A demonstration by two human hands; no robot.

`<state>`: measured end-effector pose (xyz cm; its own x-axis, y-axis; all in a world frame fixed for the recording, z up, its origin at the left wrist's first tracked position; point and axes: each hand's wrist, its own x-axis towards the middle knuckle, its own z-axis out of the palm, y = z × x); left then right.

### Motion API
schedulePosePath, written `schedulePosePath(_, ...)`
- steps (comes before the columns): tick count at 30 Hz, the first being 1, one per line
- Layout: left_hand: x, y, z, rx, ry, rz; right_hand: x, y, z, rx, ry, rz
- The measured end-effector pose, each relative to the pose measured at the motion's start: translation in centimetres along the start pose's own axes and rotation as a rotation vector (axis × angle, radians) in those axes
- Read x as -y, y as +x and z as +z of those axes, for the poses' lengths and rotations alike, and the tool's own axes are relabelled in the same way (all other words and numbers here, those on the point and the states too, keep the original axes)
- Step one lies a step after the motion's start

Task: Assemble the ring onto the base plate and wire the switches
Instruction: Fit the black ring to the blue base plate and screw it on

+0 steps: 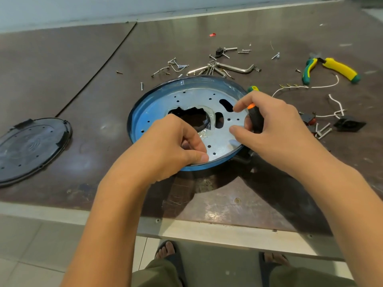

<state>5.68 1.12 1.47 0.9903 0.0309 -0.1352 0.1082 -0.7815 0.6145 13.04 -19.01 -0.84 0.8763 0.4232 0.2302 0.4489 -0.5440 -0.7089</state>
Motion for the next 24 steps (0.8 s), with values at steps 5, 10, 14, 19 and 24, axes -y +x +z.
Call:
schedulePosePath(5, 0.25, -0.09, -0.67, 0.031, 0.012, 0.014, 0.12, -0.04, -0.05, 0.014, -0.006, 0.006)
schedulePosePath(10, 0.17, -0.17, -0.25, -0.013, 0.008, 0.003, 0.2, -0.02, -0.11, 0.02, -0.02, 0.009)
schedulePosePath(14, 0.03, 0.05, -0.09, -0.028, 0.003, -0.013, 0.24, 0.05, -0.08, 0.014, -0.022, 0.008)
schedulePosePath(19, -0.05, -0.2, -0.05, -0.052, 0.074, -0.004, 0.31, 0.01, -0.17, 0.017, -0.008, 0.009)
schedulePosePath(24, -0.4, -0.36, -0.37, 0.015, 0.056, -0.02, 0.29, -0.03, -0.04, 0.009, -0.015, -0.003)
